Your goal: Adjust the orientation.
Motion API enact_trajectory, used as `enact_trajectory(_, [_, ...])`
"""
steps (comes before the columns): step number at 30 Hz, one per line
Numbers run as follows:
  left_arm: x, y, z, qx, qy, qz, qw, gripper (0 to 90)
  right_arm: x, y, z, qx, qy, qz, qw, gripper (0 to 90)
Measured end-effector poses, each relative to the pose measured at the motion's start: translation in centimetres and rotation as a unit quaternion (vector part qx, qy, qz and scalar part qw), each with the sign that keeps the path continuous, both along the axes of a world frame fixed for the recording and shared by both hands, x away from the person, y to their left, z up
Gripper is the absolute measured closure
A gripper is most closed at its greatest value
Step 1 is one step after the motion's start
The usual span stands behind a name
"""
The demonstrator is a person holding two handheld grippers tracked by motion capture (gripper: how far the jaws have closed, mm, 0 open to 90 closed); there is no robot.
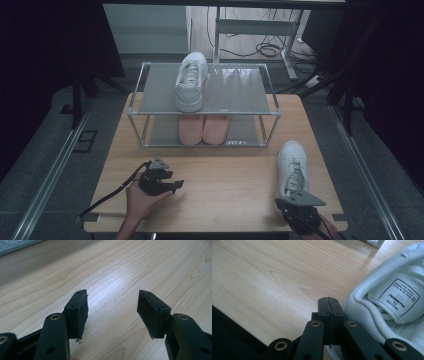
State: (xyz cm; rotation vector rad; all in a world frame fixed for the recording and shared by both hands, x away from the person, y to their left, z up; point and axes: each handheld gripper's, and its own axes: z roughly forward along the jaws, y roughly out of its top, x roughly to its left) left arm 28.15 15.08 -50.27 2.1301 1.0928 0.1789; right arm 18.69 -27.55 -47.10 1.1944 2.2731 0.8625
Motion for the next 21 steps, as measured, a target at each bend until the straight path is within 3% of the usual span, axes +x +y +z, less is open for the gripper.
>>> enact_trajectory(21, [0.1, -0.2, -0.3, 0.005, 0.005, -0.003, 1.0, 42.2, -0.5, -5.2, 0.4, 0.039, 0.012, -0.041, 0.9983, 90.0])
